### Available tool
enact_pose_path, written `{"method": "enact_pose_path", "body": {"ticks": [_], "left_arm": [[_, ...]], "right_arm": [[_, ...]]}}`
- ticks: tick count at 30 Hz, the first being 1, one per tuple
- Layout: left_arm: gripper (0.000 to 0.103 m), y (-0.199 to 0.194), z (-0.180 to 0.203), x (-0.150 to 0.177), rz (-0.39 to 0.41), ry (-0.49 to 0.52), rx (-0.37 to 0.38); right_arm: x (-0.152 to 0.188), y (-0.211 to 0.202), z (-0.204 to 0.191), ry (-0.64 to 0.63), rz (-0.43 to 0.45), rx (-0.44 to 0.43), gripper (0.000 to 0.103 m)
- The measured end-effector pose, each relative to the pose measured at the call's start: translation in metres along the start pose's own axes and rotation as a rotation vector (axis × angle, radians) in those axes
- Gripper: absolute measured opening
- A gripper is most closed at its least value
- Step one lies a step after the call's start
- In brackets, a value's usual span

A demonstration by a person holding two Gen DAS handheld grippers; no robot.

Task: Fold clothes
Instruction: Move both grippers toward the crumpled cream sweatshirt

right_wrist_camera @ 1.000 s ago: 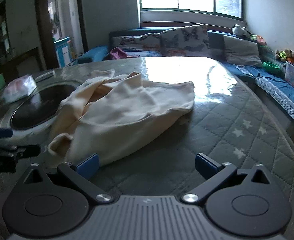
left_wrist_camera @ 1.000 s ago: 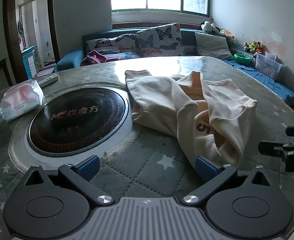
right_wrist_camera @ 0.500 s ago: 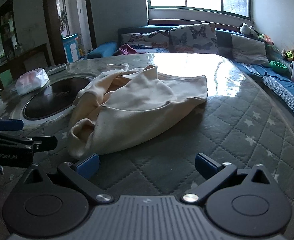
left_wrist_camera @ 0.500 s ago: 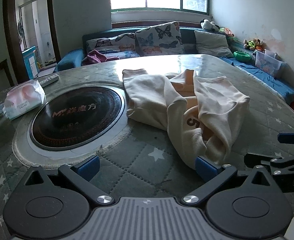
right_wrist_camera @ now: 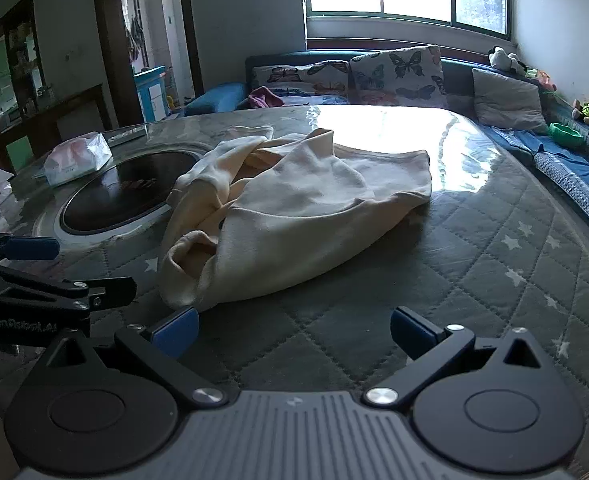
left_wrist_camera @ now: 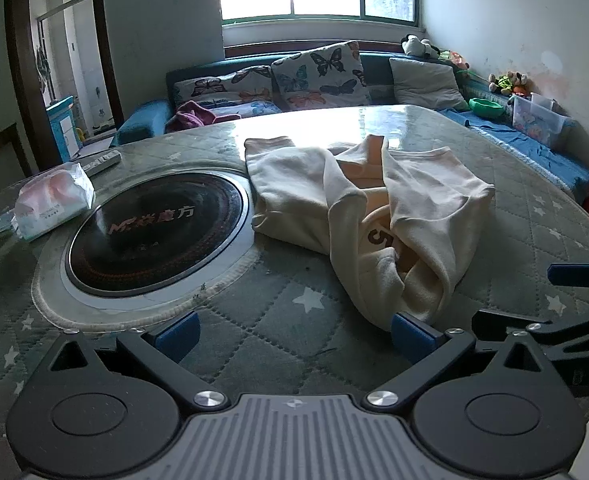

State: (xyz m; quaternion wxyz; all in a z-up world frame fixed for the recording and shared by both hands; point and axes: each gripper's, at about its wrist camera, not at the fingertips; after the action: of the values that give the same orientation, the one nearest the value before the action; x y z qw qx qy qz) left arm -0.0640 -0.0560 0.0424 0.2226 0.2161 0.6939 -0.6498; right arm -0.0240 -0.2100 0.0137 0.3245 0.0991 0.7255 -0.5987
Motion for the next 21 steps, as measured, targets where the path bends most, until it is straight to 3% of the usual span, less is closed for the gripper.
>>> {"method": "enact_pose_path", "body": {"ticks": [21], "left_arm": [[0.103,0.0037,0.0041,-0.0023,-0.020,0.003,-0.014]], "right_arm": [[-0.0006,0.0033,0.0029,0.011,-0.011,0.006,0.103]]}}
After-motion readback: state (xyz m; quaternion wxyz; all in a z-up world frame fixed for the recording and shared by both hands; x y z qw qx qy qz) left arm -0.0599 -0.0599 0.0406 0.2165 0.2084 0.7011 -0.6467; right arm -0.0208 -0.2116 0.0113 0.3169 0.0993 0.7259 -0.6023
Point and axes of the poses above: each gripper's, at about its wrist camera, not at the fingertips, and y roughly the way its jaws point, z to its right, x to its underside, and after that the axes turned 13 degrees about -z, right-handed
